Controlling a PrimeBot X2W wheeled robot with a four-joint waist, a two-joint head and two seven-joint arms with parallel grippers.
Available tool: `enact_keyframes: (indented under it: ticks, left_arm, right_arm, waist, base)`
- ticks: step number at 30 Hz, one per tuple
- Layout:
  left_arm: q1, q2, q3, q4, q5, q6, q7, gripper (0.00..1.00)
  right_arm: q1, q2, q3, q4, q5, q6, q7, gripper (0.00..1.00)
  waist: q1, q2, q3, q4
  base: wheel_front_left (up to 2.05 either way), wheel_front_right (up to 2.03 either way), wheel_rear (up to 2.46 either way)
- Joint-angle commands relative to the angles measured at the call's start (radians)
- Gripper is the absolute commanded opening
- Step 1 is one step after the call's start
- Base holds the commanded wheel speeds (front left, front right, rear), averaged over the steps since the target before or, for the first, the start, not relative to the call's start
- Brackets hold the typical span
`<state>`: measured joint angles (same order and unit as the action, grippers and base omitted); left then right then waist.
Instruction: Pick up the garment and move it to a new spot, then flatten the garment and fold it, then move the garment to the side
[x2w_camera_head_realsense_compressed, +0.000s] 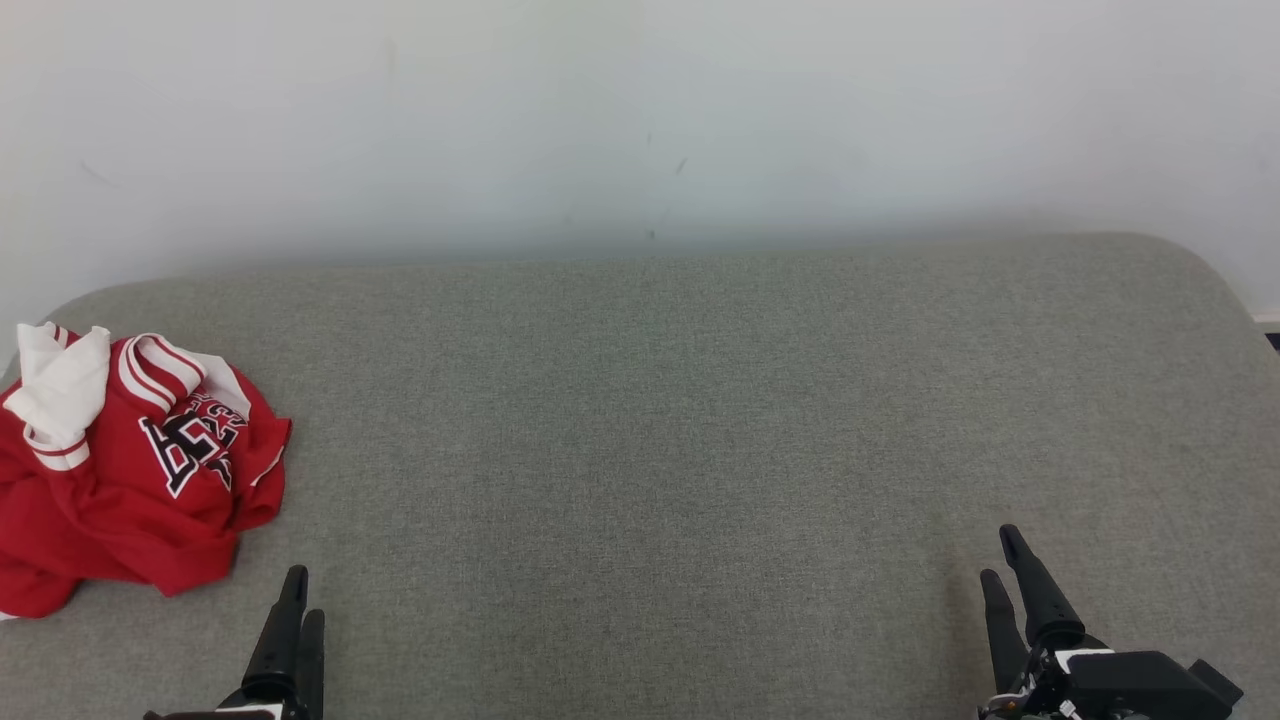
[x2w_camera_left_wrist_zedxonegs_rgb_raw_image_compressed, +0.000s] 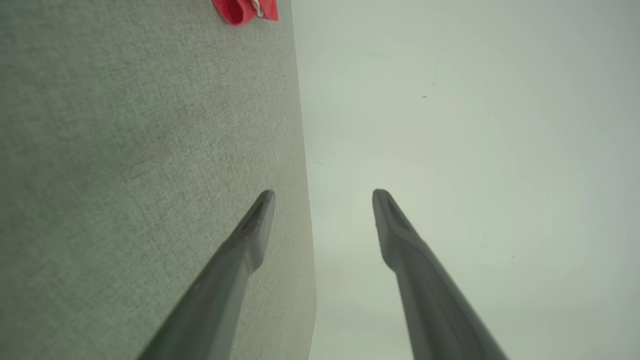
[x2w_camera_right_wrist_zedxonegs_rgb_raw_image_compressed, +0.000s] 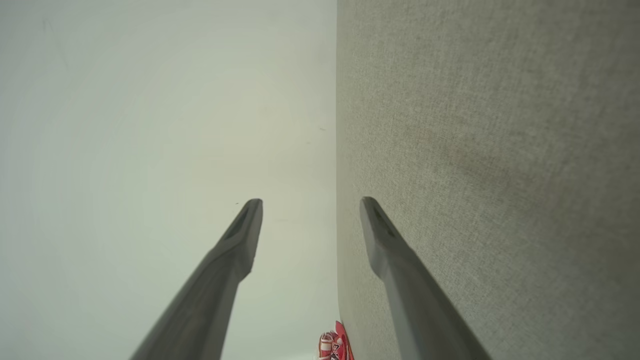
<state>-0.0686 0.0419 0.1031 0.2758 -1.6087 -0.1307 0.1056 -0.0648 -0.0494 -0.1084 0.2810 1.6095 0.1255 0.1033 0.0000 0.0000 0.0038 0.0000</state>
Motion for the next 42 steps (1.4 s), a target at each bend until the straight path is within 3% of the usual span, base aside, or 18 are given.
enact_keyframes:
  ticks: [1, 12, 42]
  left_arm:
    - [-0.017, 0.004, -0.005, -0.026, 0.012, -0.001, -0.012, 1.0]
    - [-0.015, 0.005, -0.013, -0.067, 0.171, -0.001, -0.071, 1.0]
    - [-0.001, 0.009, -0.07, -0.144, 0.803, 0.015, -0.183, 1.0]
  right_arm:
    - [-0.018, -0.002, 0.01, -0.024, -0.015, 0.003, -0.011, 1.0]
    - [-0.008, -0.007, 0.037, -0.073, -0.142, 0.003, -0.07, 1.0]
    - [0.012, -0.007, 0.101, -0.152, -0.62, 0.005, -0.182, 1.0]
  waist:
    - [0.0, 0.0, 0.0, 0.0]
    - [0.0, 0.0, 0.005, 0.001]
    - [0.0, 0.0, 0.01, 0.001]
  base:
    - [0.0, 0.0, 0.0]
    - [0.0, 0.0, 0.0]
    - [0.0, 0.0, 0.0]
